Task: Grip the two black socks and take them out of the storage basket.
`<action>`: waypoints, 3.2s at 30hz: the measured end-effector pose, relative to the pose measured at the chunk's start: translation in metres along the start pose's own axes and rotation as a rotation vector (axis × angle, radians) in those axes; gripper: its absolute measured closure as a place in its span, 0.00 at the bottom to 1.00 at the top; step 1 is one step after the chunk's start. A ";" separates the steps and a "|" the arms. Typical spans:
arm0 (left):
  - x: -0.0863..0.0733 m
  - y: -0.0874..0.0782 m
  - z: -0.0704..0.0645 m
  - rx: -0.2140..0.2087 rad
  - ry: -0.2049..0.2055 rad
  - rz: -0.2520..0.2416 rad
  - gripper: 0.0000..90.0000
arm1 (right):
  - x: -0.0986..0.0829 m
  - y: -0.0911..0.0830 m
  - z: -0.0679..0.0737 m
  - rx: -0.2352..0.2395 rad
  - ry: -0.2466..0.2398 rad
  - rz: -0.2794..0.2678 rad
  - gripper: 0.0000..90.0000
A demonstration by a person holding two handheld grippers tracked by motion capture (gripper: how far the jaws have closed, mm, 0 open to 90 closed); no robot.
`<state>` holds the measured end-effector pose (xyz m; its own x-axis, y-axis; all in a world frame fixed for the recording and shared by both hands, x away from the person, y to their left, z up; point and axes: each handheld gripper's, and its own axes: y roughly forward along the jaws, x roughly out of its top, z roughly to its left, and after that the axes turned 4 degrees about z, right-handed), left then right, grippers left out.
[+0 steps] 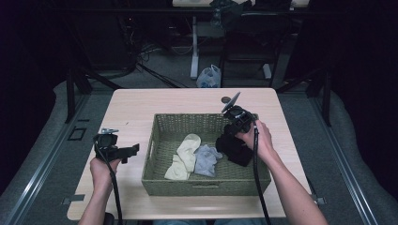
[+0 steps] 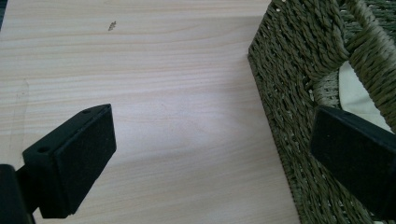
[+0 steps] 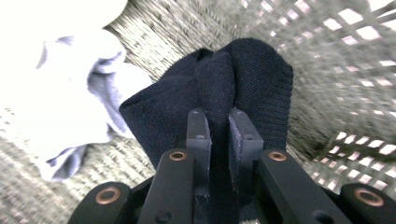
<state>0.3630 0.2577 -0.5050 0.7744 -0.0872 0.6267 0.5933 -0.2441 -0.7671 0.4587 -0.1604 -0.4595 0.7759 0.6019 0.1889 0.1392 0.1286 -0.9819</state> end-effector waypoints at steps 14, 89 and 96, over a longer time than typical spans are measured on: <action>0.000 0.000 0.000 0.001 -0.004 -0.001 0.01 | -0.002 -0.049 0.005 0.018 -0.028 -0.071 0.90; 0.000 -0.001 -0.001 -0.013 0.007 -0.006 0.01 | -0.144 -0.064 -0.107 -0.134 0.318 -0.124 0.89; 0.000 -0.001 0.000 -0.005 -0.001 -0.007 0.01 | -0.152 -0.035 -0.111 -0.102 0.342 -0.090 0.89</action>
<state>0.3626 0.2576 -0.5046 0.7701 -0.0846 0.6323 0.5979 -0.2500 -0.7616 0.4042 -0.3435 -0.4552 0.9163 0.2910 0.2753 0.2637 0.0791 -0.9614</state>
